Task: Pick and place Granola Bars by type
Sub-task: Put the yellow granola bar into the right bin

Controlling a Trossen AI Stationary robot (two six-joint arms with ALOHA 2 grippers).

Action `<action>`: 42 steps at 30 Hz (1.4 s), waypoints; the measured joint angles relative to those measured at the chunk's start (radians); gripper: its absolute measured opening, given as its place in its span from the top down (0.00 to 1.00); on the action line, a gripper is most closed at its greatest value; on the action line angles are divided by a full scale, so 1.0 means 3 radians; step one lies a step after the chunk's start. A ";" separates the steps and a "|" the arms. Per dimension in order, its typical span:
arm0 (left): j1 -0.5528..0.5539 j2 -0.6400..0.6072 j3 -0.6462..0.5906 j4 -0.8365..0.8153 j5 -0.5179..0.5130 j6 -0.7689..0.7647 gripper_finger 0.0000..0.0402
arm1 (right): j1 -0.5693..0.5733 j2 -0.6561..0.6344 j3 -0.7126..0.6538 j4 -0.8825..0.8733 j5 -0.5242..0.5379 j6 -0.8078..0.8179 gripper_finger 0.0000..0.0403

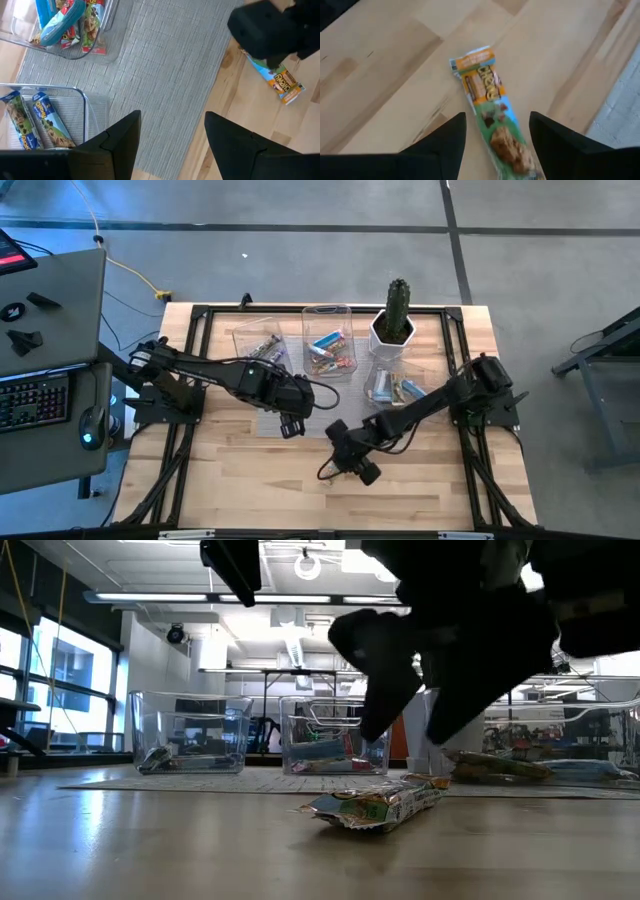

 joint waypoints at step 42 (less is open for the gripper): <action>0.0005 0.0000 0.0001 0.0036 0.0008 -0.0111 0.47 | -0.0025 -0.1052 -0.0004 -0.2166 0.1527 0.0857 0.77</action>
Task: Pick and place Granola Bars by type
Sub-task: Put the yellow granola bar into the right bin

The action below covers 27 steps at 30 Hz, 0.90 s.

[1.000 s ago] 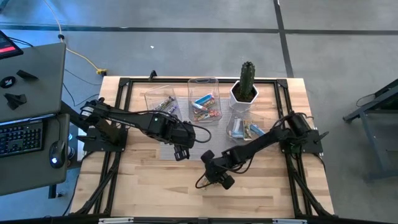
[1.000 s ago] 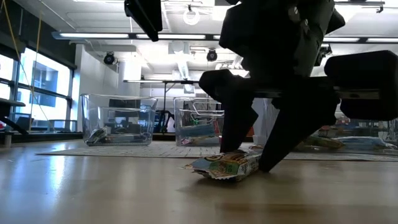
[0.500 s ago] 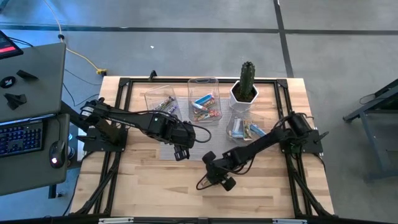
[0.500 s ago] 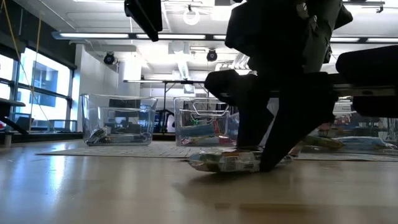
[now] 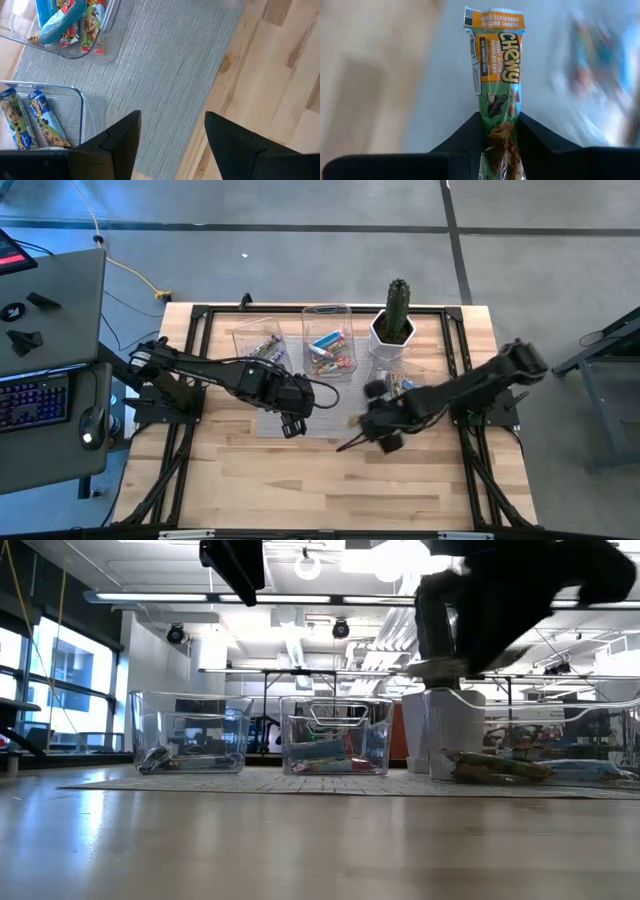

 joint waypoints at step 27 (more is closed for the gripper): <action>0.0000 0.0000 0.0000 0.0084 -0.0032 -0.0089 0.47 | -0.0331 -0.2183 -0.2363 0.0520 -0.0202 0.2298 0.77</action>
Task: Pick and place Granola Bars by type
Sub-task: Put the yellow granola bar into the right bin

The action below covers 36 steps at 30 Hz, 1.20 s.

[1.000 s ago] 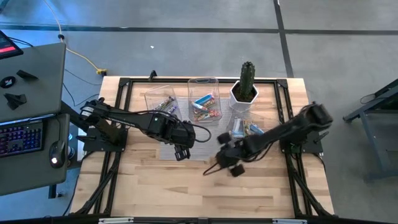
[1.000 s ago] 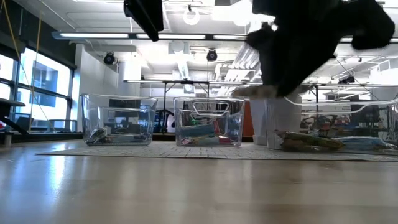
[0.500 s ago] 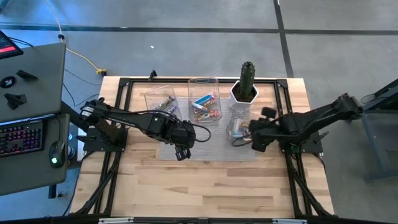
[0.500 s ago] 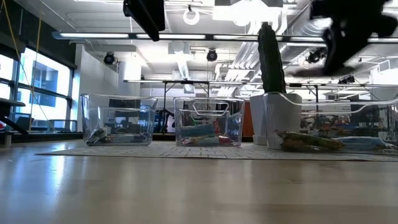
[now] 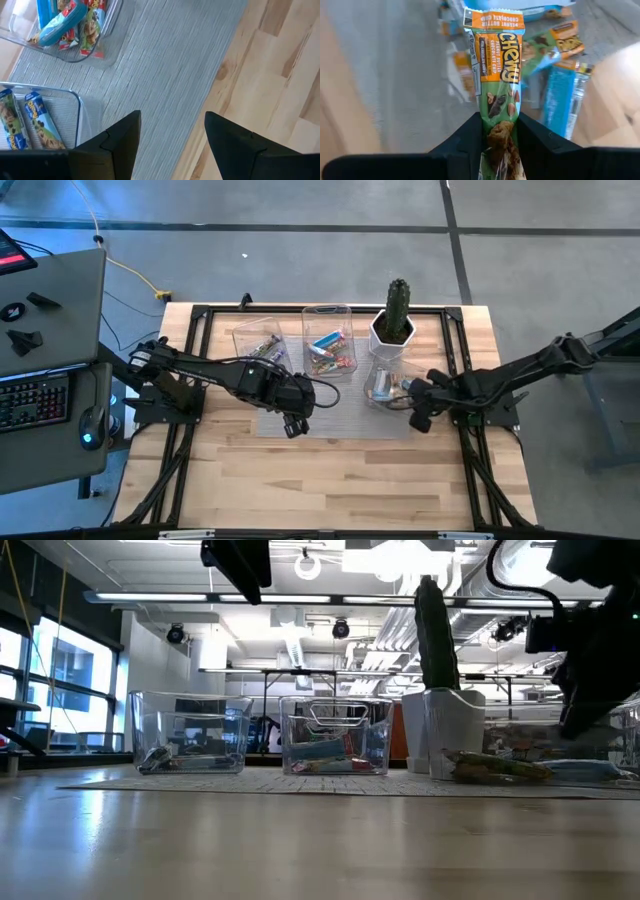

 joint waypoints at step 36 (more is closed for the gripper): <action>-0.0001 -0.0001 0.0000 -0.0031 -0.0165 0.0258 0.47 | 0.0006 0.0003 -0.0277 0.0682 -0.0067 -0.0140 0.77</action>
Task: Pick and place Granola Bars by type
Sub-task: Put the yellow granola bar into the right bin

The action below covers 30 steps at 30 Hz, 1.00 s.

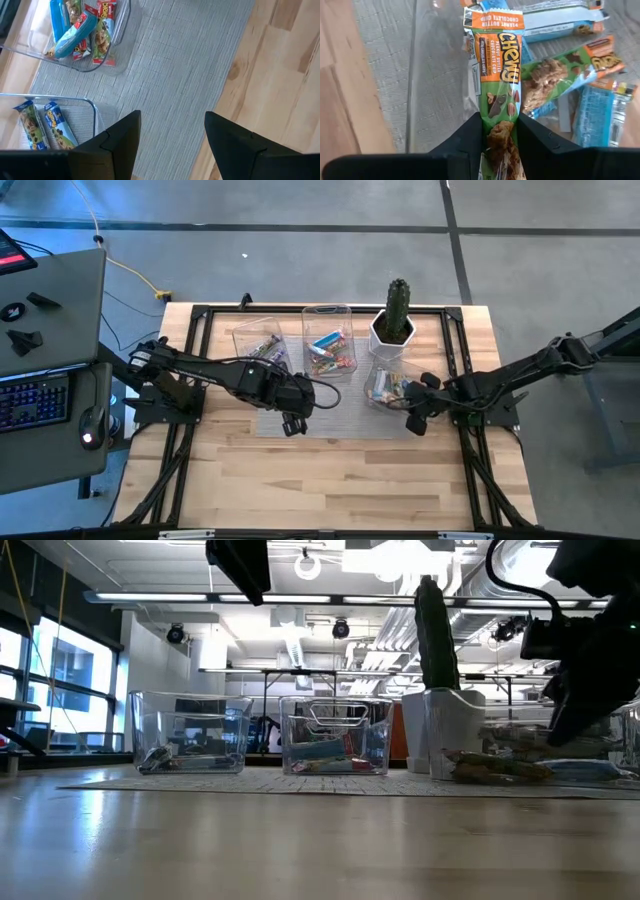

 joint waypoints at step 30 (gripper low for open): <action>0.0001 0.0000 0.0000 0.0768 0.0208 -0.0118 0.47 | 0.0001 -0.0003 -0.0024 0.0184 0.0136 -0.0141 0.77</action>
